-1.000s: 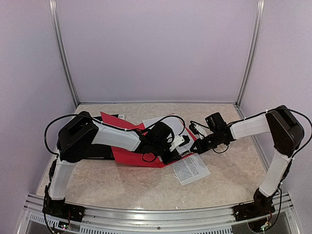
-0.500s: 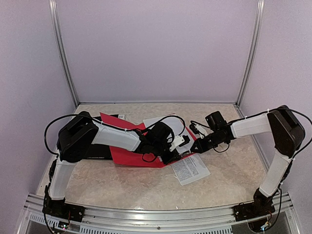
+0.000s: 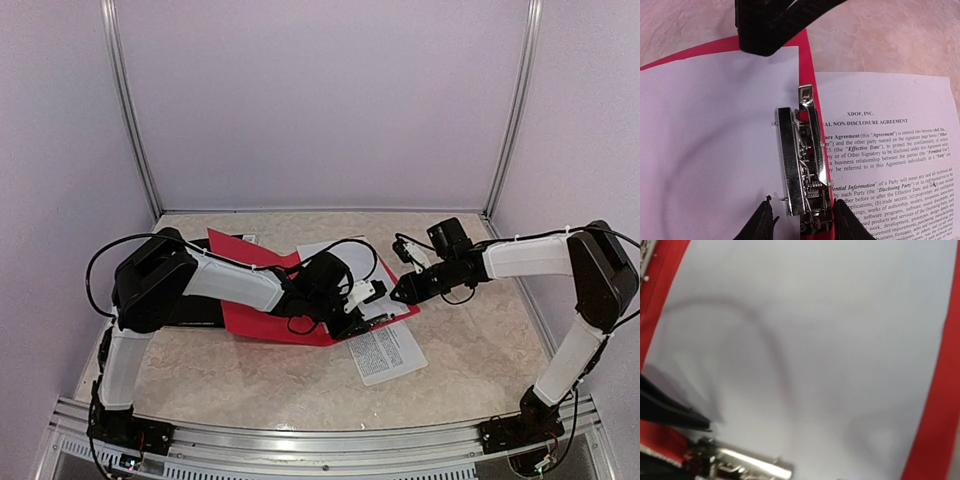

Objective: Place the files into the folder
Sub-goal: Clamp the file and folder with some files, then move the folder with some files to the center of the board.

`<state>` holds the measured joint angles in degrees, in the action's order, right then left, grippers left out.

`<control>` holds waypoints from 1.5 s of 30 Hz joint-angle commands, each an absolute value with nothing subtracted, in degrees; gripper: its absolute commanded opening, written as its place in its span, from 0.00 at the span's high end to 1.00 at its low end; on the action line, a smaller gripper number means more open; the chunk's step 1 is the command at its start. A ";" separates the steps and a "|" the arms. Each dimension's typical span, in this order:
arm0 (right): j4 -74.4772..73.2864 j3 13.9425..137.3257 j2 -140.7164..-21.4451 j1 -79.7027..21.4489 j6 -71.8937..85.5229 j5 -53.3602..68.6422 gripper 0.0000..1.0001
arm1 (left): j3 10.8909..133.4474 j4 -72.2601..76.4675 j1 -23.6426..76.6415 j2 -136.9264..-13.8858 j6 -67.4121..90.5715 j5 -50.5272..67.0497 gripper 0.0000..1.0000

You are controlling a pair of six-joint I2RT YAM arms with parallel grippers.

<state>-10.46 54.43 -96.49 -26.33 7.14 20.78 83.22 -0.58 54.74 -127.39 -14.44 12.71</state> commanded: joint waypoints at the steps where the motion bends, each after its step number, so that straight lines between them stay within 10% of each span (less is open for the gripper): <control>1: -11.33 53.25 -94.88 -25.77 7.16 18.71 0.70 | 80.83 -2.11 54.92 -124.80 -15.16 14.26 0.57; 20: -8.11 48.77 -85.02 -30.18 9.18 11.63 0.68 | 70.90 6.91 52.71 -110.00 -5.44 10.44 0.18; 30: -5.79 59.19 -94.54 -33.72 6.21 11.92 0.69 | 72.75 -14.15 48.68 -103.61 15.37 -12.66 0.13; 45: -3.06 54.81 -94.94 -34.98 7.71 10.17 0.72 | 83.51 -26.52 45.18 -118.91 26.66 -17.52 0.13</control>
